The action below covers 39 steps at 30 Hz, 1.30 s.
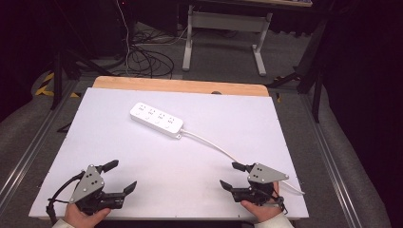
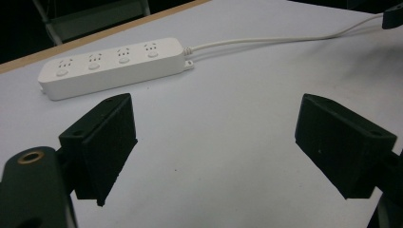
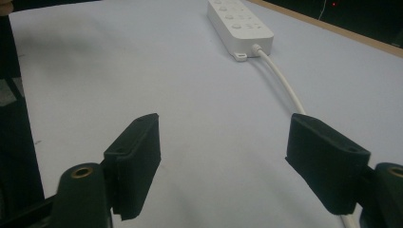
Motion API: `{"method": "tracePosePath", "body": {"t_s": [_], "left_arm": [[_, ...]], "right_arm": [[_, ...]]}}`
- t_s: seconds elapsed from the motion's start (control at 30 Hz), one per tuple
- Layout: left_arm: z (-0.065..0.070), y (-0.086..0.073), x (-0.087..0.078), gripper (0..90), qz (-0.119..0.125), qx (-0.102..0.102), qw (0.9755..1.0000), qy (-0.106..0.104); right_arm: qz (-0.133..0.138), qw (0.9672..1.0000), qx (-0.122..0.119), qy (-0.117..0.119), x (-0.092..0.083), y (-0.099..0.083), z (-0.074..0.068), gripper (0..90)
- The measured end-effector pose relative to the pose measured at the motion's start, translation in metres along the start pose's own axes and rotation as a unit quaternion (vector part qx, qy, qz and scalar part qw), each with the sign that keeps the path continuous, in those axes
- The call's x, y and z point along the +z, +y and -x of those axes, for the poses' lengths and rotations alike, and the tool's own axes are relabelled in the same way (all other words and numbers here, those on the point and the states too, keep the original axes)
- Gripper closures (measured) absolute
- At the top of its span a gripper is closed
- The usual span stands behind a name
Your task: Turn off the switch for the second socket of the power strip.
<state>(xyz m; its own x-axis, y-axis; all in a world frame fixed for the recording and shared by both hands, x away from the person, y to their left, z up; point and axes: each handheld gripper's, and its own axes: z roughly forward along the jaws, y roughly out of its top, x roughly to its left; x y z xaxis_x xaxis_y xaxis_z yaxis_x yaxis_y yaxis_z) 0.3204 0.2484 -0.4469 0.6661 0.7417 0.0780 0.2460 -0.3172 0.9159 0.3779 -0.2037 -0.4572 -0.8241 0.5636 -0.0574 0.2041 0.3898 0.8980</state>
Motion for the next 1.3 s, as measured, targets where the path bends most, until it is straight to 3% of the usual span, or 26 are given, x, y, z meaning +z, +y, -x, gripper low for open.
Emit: {"method": "tracePosePath", "body": {"t_s": [0.2, 0.47, 0.57, 0.7, 0.9, 1.03, 1.1, 1.17, 1.3], "left_arm": [[0.001, 0.002, -0.003, 16.4, 0.001, 0.006, 1.0000, 0.007], [0.001, 0.007, -0.006, 16.6, -0.016, -0.003, 0.9997, -0.016], [0.001, 0.009, -0.008, 24.8, -0.020, -0.001, 0.9996, -0.020], [0.003, 0.010, -0.008, 27.8, -0.021, 0.001, 0.9997, -0.016], [0.009, 0.016, -0.004, 27.8, -0.054, 0.025, 0.9981, 0.014], [0.011, 0.020, -0.004, 27.8, -0.056, 0.023, 0.9981, 0.007], [0.009, 0.024, -0.004, 28.4, -0.059, 0.030, 0.9978, 0.001], [0.009, 0.029, -0.002, 32.3, -0.067, 0.054, 0.9963, 0.006], [0.006, 0.042, 0.001, 33.2, -0.067, 0.059, 0.9960, -0.008]], "right_arm": [[0.003, 1.0000, 0.001, -0.004, -0.002, 0.000, 0.000, 29.8], [0.003, 1.0000, -0.003, -0.006, -0.002, 0.000, 0.000, 30.6], [0.002, 1.0000, -0.003, -0.007, -0.002, 0.000, -0.001, 32.2], [0.005, 1.0000, -0.003, -0.006, -0.003, 0.000, 0.000, 32.9], [0.002, 1.0000, -0.004, -0.006, -0.002, 0.000, 0.000, 33.9], [-0.003, 1.0000, -0.004, -0.007, -0.001, 0.000, 0.000, 34.1], [-0.004, 1.0000, -0.004, -0.007, -0.001, 0.000, -0.001, 34.2], [-0.005, 0.9999, -0.005, -0.008, -0.001, -0.001, -0.001, 34.3], [-0.007, 0.9999, -0.002, -0.009, -0.001, -0.002, -0.001, 34.3]]}}
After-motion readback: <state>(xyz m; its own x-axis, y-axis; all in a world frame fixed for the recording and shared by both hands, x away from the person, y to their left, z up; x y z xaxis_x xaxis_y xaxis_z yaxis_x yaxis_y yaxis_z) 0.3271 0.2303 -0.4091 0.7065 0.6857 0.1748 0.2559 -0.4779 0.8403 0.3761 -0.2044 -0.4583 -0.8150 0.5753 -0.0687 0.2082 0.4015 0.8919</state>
